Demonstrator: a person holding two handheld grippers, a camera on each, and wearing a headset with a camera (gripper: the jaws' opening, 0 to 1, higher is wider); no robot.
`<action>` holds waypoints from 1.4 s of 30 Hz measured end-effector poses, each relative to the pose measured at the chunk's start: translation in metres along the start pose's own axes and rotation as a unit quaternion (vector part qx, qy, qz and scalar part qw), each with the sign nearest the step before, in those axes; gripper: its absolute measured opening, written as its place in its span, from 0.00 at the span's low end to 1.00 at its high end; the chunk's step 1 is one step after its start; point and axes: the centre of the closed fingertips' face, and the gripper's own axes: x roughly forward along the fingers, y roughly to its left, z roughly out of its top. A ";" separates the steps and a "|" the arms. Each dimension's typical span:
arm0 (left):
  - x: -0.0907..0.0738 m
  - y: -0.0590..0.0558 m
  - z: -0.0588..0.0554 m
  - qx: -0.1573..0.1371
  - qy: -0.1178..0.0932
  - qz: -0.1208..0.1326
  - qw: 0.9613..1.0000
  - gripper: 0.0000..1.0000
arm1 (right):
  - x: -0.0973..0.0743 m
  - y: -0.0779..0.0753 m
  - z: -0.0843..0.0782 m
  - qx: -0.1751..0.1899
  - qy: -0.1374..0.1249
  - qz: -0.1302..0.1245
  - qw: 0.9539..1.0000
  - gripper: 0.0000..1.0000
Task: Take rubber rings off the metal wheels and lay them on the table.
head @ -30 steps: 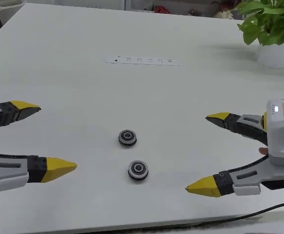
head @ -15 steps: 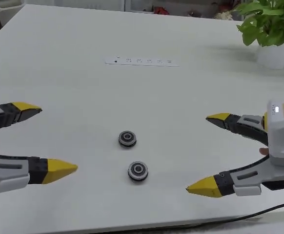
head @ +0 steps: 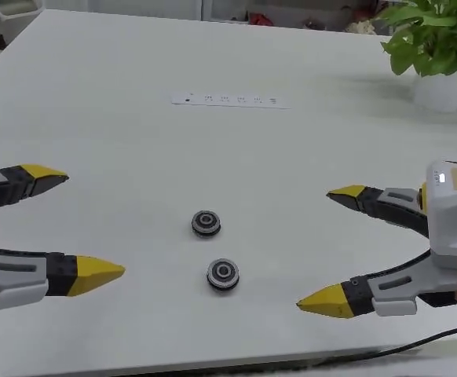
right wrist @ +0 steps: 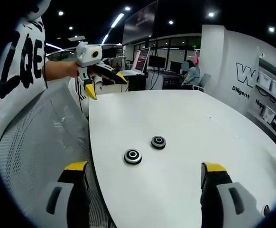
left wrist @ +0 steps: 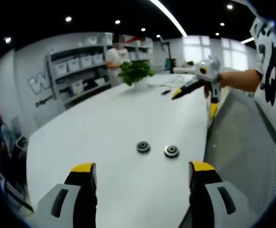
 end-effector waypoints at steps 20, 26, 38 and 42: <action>0.007 0.004 0.018 0.028 -0.005 -0.008 1.000 0.80 | -0.001 -0.005 0.021 0.003 -0.024 0.011 1.000 0.81; 0.010 0.005 0.026 0.033 -0.010 -0.012 0.999 0.80 | 0.001 -0.009 0.028 -0.004 -0.030 0.012 0.999 0.79; 0.019 0.006 0.037 0.042 -0.016 -0.024 0.999 0.78 | 0.005 -0.013 0.035 -0.014 -0.042 0.018 0.999 0.77; 0.024 0.002 0.039 0.050 -0.014 -0.030 0.998 0.77 | 0.008 -0.015 0.037 -0.017 -0.049 0.022 0.998 0.75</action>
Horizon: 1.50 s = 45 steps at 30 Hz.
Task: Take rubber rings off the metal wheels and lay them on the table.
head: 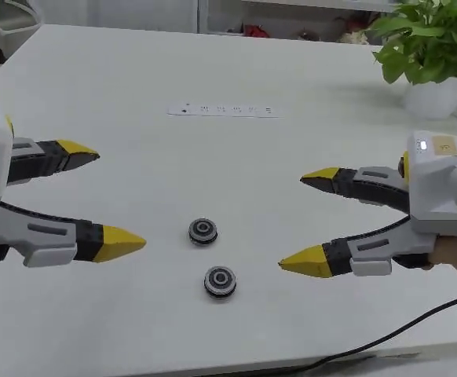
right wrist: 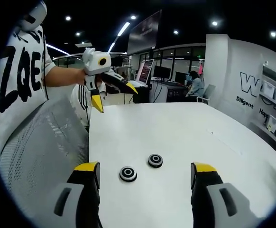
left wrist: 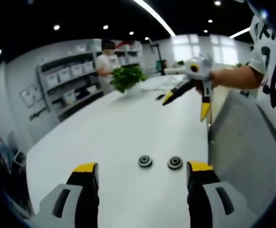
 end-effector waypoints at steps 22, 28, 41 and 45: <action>0.023 -0.009 0.008 0.007 -0.014 -0.030 0.999 0.75 | 0.015 0.003 0.002 0.001 -0.015 0.023 1.000 0.70; 0.027 -0.008 0.010 0.009 -0.019 -0.035 0.999 0.75 | 0.016 0.000 0.003 -0.001 -0.017 0.024 1.000 0.69; 0.038 -0.013 0.008 0.016 -0.015 -0.052 0.998 0.74 | 0.021 -0.001 -0.004 -0.001 -0.011 0.029 1.000 0.67; 0.044 -0.017 0.005 0.018 -0.010 -0.059 0.998 0.73 | 0.023 -0.001 -0.008 0.003 -0.008 0.031 0.999 0.66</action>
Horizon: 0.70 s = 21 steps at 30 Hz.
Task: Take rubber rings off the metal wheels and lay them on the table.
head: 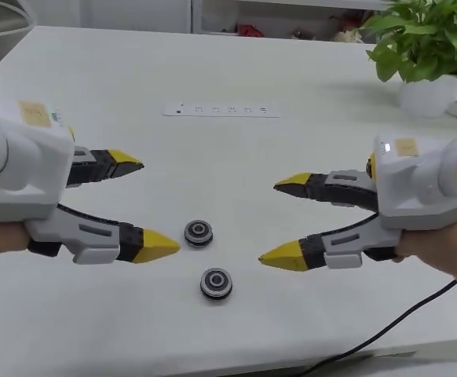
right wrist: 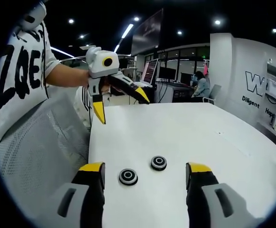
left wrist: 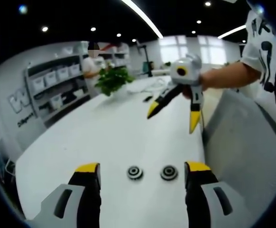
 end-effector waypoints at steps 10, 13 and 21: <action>0.011 -0.008 -0.010 0.002 0.012 -0.016 1.000 0.72 | 0.007 0.006 -0.011 0.005 0.008 0.012 1.000 0.63; 0.013 -0.011 -0.012 0.001 0.015 -0.021 1.000 0.71 | 0.010 0.009 -0.014 0.006 0.011 0.018 1.000 0.63; 0.019 -0.016 -0.018 0.000 0.021 -0.032 0.999 0.71 | 0.017 0.017 -0.021 0.009 0.018 0.030 0.999 0.61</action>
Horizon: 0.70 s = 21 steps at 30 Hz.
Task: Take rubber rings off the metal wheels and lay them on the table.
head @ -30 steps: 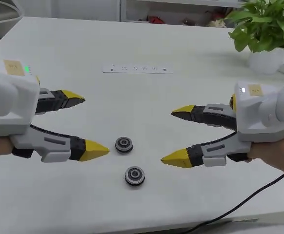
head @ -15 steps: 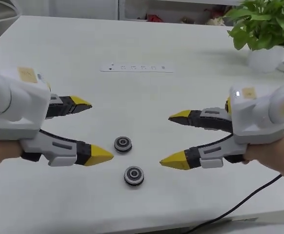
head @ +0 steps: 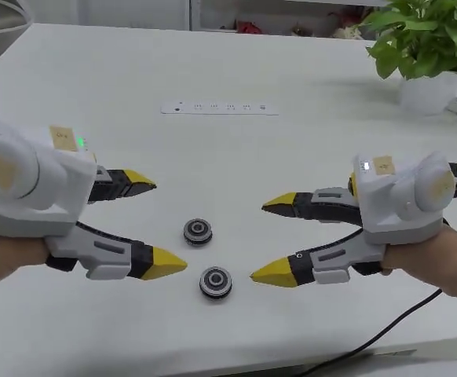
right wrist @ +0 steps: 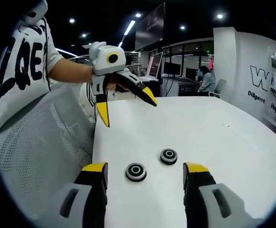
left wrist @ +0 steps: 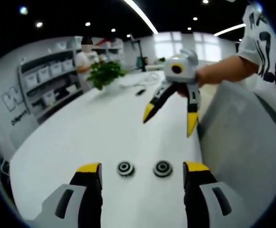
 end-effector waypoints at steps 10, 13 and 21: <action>0.009 -0.006 -0.008 -0.004 0.009 -0.016 1.000 0.69 | 0.006 0.000 -0.012 0.004 0.010 0.011 1.000 0.56; 0.011 -0.008 -0.010 -0.004 0.012 -0.020 1.000 0.69 | 0.008 0.001 -0.014 0.002 0.014 0.016 1.000 0.55; 0.020 -0.013 -0.017 -0.006 0.021 -0.033 0.999 0.67 | 0.013 0.004 -0.024 0.004 0.026 0.027 0.999 0.53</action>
